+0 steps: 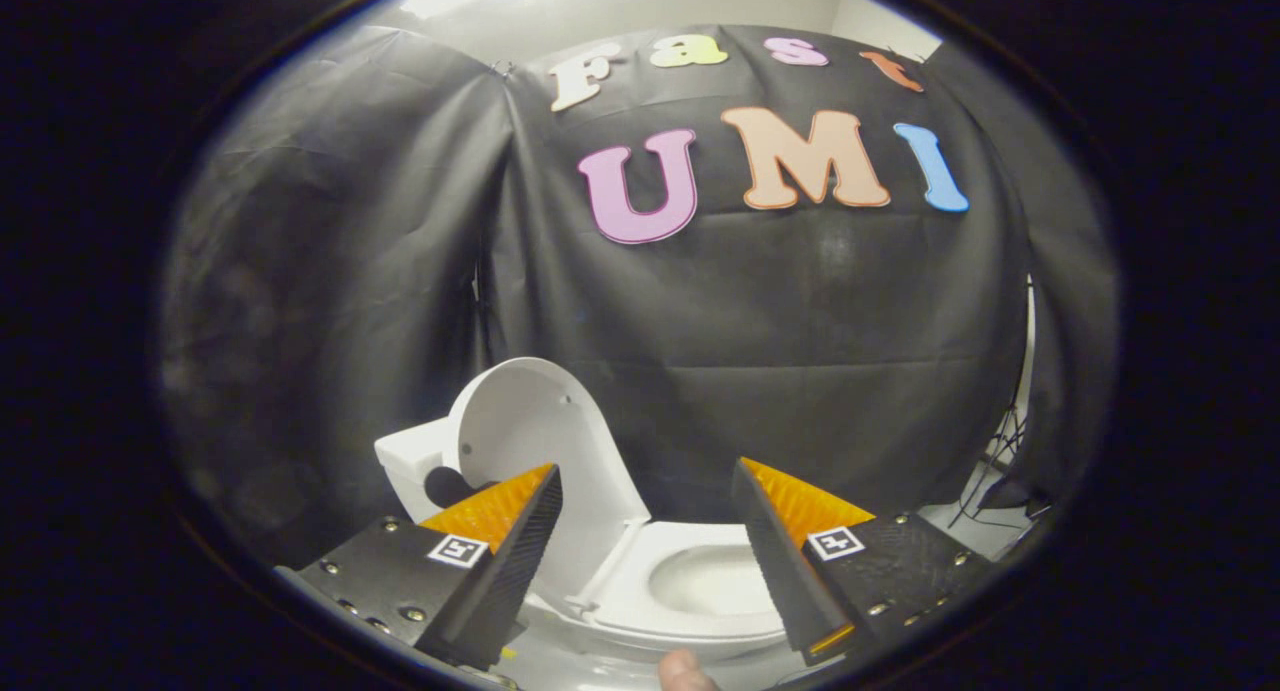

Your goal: Open the toilet lid.

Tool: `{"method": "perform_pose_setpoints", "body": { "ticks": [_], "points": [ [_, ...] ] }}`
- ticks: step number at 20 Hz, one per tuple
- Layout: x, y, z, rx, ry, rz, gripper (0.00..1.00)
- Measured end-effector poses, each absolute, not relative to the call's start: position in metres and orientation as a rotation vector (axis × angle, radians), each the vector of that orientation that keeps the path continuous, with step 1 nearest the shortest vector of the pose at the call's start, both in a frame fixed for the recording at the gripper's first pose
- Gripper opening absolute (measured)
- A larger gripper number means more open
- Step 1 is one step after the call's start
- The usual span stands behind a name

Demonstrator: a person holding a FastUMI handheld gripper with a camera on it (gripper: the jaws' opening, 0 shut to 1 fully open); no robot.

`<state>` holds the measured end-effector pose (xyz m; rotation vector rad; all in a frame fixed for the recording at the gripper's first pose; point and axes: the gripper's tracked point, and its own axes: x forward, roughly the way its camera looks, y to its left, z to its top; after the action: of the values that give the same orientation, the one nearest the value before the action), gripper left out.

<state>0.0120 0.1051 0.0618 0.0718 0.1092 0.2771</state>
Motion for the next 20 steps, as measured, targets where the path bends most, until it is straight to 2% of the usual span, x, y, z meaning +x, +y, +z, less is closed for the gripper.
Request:
{"method": "perform_pose_setpoints", "body": {
  "ticks": [13,20],
  "points": [
    [-0.004,0.006,0.083,0.06,0.06,0.146,1.0],
    [-0.008,-0.01,0.095,0.123,0.04,0.131,1.0]
  ]
}}
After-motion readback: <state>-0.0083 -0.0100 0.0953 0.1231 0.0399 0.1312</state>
